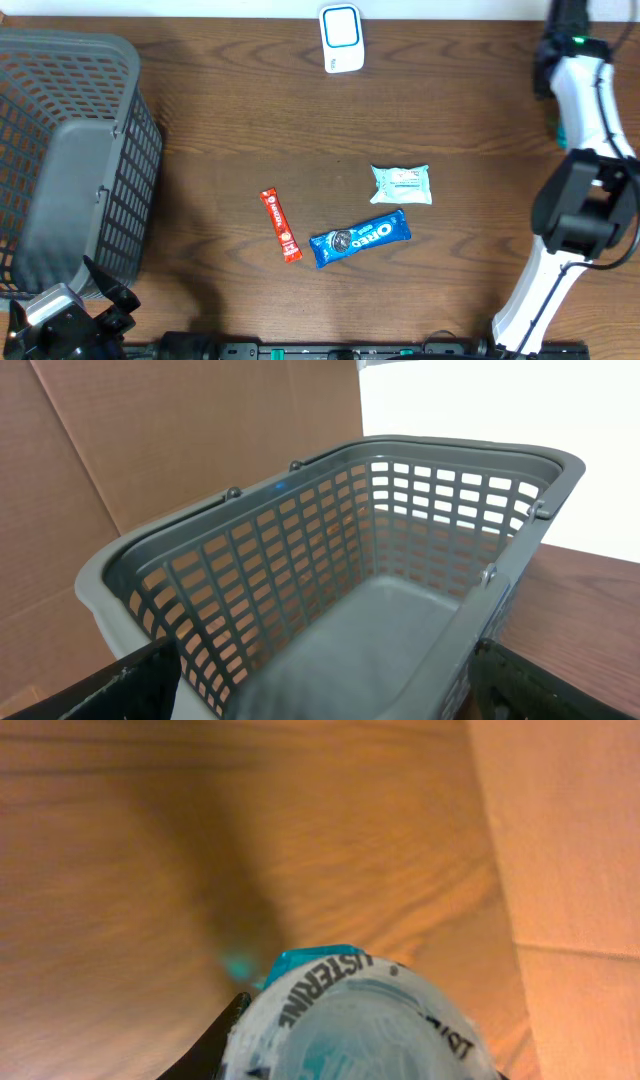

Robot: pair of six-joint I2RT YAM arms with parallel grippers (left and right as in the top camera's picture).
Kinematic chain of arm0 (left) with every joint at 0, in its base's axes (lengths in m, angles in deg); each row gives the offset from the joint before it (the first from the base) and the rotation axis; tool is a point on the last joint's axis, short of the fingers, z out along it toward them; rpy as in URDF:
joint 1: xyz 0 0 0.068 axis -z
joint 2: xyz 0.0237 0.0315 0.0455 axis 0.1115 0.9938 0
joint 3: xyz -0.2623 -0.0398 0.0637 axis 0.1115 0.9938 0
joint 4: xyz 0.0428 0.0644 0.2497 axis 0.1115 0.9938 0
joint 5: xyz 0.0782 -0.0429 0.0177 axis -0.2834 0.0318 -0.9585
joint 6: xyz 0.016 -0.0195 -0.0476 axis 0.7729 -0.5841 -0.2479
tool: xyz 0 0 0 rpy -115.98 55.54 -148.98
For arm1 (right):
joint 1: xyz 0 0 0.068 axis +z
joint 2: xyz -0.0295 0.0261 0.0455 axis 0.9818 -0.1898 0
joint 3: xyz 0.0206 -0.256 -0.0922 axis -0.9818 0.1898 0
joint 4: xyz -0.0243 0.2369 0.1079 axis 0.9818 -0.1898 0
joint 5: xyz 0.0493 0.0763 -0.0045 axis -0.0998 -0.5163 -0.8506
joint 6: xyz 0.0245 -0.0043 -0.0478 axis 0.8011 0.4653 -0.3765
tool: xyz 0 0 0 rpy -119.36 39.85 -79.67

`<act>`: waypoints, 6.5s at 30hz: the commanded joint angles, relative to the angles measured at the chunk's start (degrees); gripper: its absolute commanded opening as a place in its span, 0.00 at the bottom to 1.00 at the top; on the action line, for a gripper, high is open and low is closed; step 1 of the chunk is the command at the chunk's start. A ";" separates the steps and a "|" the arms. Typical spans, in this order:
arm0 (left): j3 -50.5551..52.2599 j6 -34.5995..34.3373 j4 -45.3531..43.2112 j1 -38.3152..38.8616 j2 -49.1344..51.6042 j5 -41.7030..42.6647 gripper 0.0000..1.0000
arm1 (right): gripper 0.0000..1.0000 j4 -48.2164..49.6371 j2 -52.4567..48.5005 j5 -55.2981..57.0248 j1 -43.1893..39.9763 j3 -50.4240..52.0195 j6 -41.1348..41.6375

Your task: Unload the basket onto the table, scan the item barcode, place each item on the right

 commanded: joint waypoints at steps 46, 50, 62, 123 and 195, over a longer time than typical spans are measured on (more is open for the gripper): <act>20.90 -11.47 -44.37 -0.20 -0.46 19.58 0.92 | 0.99 -3.26 25.49 -47.32 -3.87 3.67 -0.07; 27.43 -11.50 -50.53 -0.20 -0.46 19.80 0.92 | 0.99 -6.93 28.74 -55.89 0.57 3.69 7.96; 42.18 -11.47 -70.20 -0.20 -0.46 25.88 0.92 | 0.99 -14.27 28.50 -56.02 16.11 3.87 9.35; 42.82 -11.45 -61.09 -0.20 -0.35 25.79 0.92 | 0.99 -15.91 9.57 -41.22 60.02 12.81 24.28; 42.82 -11.45 -61.07 -0.20 -0.35 25.79 0.92 | 0.01 -14.99 11.30 -122.14 48.70 27.80 -12.70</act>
